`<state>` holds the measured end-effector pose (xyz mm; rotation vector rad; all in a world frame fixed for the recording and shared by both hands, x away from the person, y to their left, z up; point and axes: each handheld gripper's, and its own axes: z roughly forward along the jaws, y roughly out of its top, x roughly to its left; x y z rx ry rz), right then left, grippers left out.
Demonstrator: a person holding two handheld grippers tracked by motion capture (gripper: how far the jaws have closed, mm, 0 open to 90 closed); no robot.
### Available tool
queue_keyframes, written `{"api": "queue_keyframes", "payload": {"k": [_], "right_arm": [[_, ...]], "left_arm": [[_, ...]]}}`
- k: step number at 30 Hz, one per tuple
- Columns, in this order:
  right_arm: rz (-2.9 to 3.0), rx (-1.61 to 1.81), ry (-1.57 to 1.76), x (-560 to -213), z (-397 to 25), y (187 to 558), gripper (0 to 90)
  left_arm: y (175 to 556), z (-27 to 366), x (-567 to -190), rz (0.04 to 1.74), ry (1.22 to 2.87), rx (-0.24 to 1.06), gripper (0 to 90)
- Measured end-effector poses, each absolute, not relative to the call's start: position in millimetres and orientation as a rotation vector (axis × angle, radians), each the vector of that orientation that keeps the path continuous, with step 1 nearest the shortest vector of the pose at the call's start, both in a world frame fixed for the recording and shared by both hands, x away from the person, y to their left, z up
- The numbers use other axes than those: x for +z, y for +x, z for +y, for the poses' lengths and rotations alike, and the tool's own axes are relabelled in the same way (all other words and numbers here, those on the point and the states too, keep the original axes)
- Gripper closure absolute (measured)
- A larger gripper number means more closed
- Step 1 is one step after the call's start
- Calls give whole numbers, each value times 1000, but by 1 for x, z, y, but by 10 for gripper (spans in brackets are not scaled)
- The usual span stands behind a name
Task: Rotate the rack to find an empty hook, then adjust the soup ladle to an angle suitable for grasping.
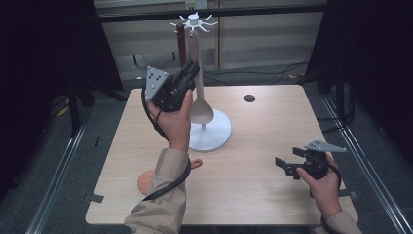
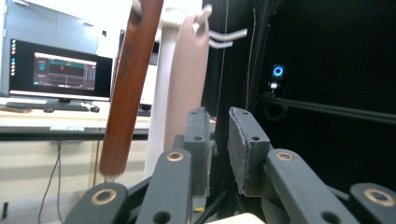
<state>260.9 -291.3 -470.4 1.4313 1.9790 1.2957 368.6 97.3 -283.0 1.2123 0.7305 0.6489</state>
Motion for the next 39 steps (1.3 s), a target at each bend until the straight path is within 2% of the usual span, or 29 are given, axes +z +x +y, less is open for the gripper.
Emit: {"api": "queue_keyframes", "payload": {"k": [6, 11, 27, 39], "right_arm": [[1975, 1295, 1433, -471, -291, 261, 108], [1983, 1292, 1430, -472, -290, 262, 108], [1961, 1307, 1427, -467, -291, 261, 107], [1955, 1310, 1446, -468, -294, 261, 106]], "left_arm": [[371, 100, -276, 708, 1182, 643, 867], [373, 101, -269, 683, 1158, 645, 900], [384, 89, -237, 640, 1168, 639, 900], [396, 88, -234, 674, 1191, 647, 900]]}}
